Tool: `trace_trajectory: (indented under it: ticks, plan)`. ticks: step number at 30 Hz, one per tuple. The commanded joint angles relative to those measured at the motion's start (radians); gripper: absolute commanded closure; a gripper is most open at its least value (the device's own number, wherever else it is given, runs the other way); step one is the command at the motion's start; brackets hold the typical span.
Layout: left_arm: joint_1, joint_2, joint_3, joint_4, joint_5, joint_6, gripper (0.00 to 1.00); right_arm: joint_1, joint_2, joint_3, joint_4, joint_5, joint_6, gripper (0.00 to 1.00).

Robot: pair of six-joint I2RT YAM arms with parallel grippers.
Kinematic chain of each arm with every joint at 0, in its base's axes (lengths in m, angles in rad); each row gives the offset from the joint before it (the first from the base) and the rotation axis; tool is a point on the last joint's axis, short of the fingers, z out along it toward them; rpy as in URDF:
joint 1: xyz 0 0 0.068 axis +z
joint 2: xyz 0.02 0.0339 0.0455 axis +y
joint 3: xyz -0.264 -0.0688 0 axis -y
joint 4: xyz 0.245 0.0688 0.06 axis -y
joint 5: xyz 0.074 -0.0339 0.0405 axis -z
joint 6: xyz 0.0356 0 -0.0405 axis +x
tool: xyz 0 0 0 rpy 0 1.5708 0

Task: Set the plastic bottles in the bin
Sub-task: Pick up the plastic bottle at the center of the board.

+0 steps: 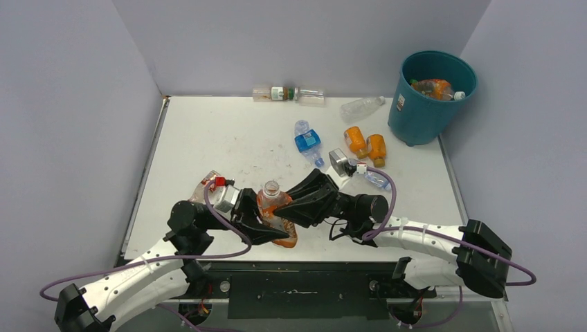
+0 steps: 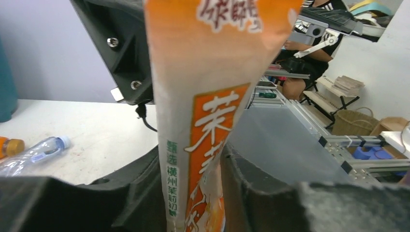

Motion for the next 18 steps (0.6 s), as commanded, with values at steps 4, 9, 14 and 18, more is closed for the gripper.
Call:
trace_trajectory:
  ticks: [4,9,14,18]
  plan:
    - [-0.020,-0.019,0.066,-0.116,-0.023,0.082,1.00,-0.007,-0.131,0.008,-0.182,0.089,-0.124,0.42]
    - [-0.022,-0.026,0.089,-0.212,-0.116,0.122,1.00,-0.002,-0.343,0.120,-0.807,0.173,-0.352,0.07]
    - [-0.023,0.001,0.150,-0.421,-0.280,0.213,1.00,0.018,-0.410,0.459,-1.492,0.368,-0.594,0.10]
    - [-0.030,0.040,0.181,-0.512,-0.359,0.297,1.00,0.019,-0.303,0.682,-1.830,0.578,-0.642,0.03]
